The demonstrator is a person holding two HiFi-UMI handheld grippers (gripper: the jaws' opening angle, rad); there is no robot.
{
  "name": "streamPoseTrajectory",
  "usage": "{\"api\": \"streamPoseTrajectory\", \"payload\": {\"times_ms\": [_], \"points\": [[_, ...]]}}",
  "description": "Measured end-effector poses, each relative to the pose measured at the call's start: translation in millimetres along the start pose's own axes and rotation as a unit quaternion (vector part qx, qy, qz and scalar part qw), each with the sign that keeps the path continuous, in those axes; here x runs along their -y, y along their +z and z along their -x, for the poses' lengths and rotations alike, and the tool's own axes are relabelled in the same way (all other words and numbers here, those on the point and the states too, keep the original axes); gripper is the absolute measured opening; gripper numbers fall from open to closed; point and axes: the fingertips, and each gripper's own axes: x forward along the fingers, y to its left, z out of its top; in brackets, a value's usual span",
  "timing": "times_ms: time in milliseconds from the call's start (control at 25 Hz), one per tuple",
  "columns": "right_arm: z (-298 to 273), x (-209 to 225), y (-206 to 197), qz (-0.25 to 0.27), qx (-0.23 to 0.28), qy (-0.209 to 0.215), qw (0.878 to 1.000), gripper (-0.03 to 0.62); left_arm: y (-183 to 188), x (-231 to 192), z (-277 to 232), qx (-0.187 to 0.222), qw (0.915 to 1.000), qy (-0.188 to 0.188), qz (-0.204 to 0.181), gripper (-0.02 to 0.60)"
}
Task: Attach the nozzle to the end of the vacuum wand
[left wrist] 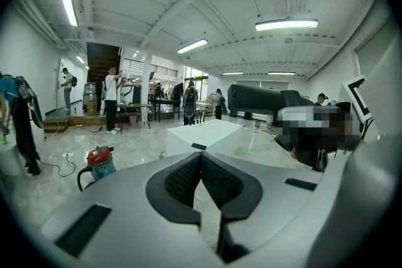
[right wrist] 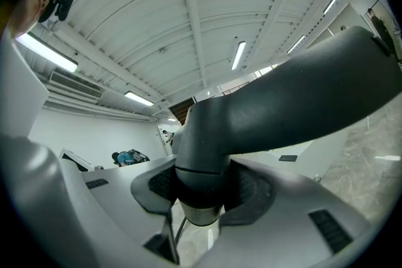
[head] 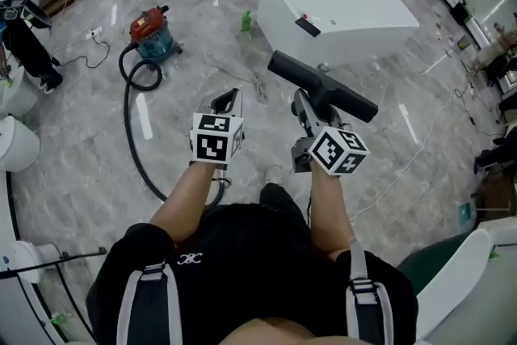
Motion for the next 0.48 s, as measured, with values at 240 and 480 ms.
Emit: {"api": "streamPoseTrajectory", "payload": {"times_ms": [240, 480], "points": [[-56, 16, 8, -0.003, -0.007, 0.022, 1.0, 0.175, 12, -33, -36, -0.003, 0.9996, 0.027, 0.001, 0.011], [-120, 52, 26, 0.004, -0.017, 0.055, 0.998, 0.175, 28, -55, -93, -0.004, 0.998, 0.062, 0.01, 0.011]]}}
